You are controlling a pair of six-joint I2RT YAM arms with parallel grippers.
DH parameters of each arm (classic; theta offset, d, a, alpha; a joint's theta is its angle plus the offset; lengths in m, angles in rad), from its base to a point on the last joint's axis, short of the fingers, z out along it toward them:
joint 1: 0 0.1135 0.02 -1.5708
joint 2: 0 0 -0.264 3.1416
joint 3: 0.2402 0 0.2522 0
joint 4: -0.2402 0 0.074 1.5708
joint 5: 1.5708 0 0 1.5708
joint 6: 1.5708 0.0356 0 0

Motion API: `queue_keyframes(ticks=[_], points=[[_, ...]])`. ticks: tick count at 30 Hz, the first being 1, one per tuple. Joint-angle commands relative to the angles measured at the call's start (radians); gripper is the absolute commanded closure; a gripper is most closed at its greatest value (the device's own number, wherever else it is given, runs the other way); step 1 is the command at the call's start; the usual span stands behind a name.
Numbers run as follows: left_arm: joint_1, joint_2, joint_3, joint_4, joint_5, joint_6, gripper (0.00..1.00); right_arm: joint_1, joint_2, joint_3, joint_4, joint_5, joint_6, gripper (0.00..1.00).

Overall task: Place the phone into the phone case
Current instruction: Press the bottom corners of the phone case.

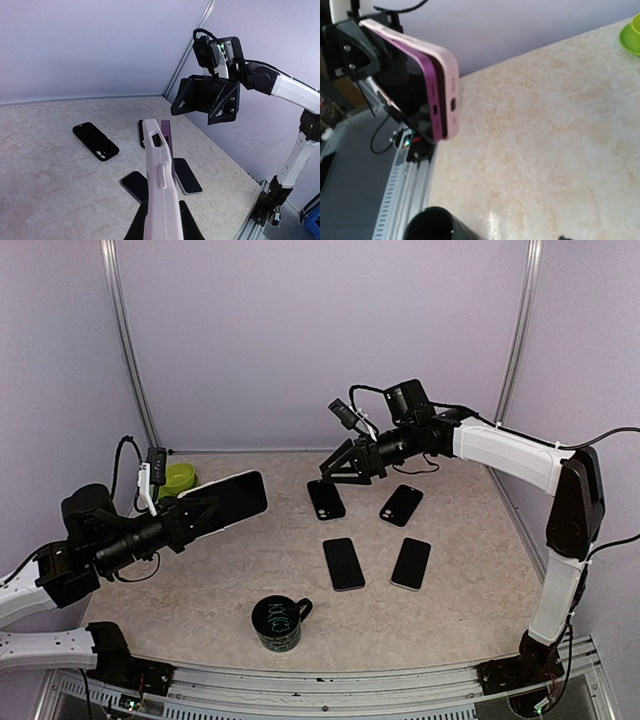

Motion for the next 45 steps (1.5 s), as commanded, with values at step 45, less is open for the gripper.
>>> queue_keyframes(ticks=[45], points=[[-0.004, -0.066, -0.110, 0.302, 0.361, -0.054, 1.00, 0.203, -0.033, -0.219, 0.499, -0.304, 0.328, 0.28]])
